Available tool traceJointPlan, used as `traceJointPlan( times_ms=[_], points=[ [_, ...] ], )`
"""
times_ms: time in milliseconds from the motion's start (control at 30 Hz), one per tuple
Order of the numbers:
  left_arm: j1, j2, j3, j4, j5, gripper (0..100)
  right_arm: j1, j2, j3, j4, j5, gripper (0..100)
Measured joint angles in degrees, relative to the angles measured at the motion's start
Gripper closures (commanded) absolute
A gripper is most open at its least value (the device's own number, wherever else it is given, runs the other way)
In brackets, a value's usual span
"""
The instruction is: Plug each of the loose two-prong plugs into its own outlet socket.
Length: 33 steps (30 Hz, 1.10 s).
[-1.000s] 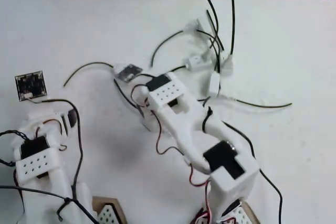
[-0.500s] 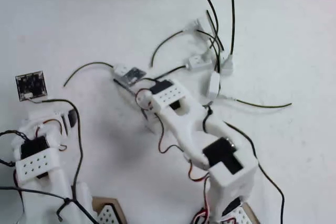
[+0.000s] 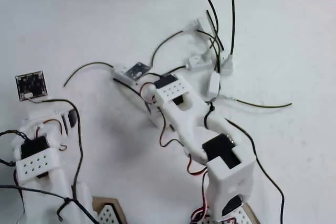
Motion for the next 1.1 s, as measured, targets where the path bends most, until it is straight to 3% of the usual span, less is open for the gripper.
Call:
traceJointPlan(
  times_ms=[233,833,1100],
  points=[
    [0.00,0.00,0.00,0.00,0.00,73,-0.35,-1.41,0.62,2.55,0.09,90.0],
    [0.00,0.00,0.00,0.00,0.00,73,-0.18,-1.41,-0.09,5.19,0.18,98.1],
    [0.00,0.00,0.00,0.00,0.00,73,-0.35,-14.24,-0.44,14.07,-0.18,98.1]
  ],
)
